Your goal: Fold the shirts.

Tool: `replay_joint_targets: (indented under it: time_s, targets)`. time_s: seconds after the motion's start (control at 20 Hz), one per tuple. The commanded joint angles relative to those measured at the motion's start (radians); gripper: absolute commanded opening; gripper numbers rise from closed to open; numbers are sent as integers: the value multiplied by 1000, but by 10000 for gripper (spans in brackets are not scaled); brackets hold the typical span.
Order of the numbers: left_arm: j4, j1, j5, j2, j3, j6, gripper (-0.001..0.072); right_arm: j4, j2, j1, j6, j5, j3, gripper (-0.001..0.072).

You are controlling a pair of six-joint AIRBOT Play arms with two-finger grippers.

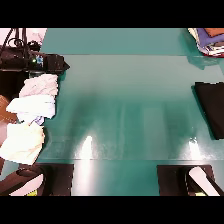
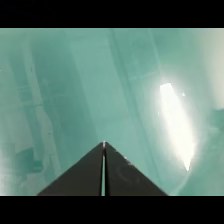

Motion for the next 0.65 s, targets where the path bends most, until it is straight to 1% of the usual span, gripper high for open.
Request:
replay_joint_targets:
  time_s: [0.0, 0.1, 0.15, 0.35, 0.6]
  targets:
    - [0, -1, 31, 1, 0, 0, 28, 55, 0, 259, 0, 23, 15, 395]
    - [-1, -1, 62, 1, 1, 0, 28, 55, 0, 392, 0, 5, 15, 96]
    - [-1, -1, 78, 1, 0, 0, 28, 54, 0, 448, 0, 0, 15, 13]
    - [-1, -1, 123, 1, 0, 0, 28, 54, 0, 584, 0, -18, 14, 14]
    - [-1, -1, 156, 1, 1, 0, 28, 55, 0, 612, 0, -14, 15, 14]
